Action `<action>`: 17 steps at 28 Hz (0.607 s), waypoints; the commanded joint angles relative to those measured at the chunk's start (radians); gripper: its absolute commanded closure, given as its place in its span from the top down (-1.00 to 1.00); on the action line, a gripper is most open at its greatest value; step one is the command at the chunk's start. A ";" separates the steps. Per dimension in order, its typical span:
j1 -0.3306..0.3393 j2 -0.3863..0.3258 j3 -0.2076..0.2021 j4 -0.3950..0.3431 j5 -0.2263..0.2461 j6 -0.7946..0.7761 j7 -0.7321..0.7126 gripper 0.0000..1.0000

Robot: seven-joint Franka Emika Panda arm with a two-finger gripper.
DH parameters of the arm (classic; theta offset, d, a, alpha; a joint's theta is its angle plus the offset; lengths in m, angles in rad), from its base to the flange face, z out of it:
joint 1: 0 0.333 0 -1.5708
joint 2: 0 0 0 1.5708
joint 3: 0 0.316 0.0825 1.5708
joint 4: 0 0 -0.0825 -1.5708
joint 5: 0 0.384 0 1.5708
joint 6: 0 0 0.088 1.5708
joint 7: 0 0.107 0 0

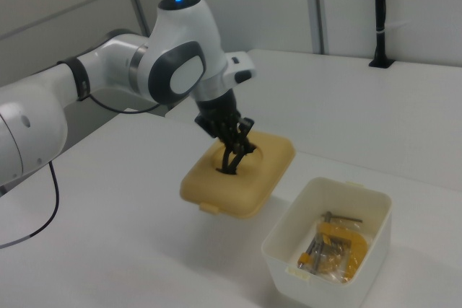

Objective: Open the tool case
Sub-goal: 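Lift the tan lid up off the white case by its handle, then move the lid beside the case, lower it onto the table, release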

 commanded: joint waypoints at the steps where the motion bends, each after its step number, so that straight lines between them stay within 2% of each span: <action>1: 0.045 -0.021 -0.012 -0.081 -0.040 -0.014 0.040 -1.00; 4: 0.057 -0.019 -0.012 -0.138 -0.066 0.001 0.041 -1.00; 12: 0.090 -0.021 -0.012 -0.265 -0.078 0.142 0.041 -1.00; 17: 0.090 -0.010 -0.012 -0.299 -0.093 0.208 0.041 -1.00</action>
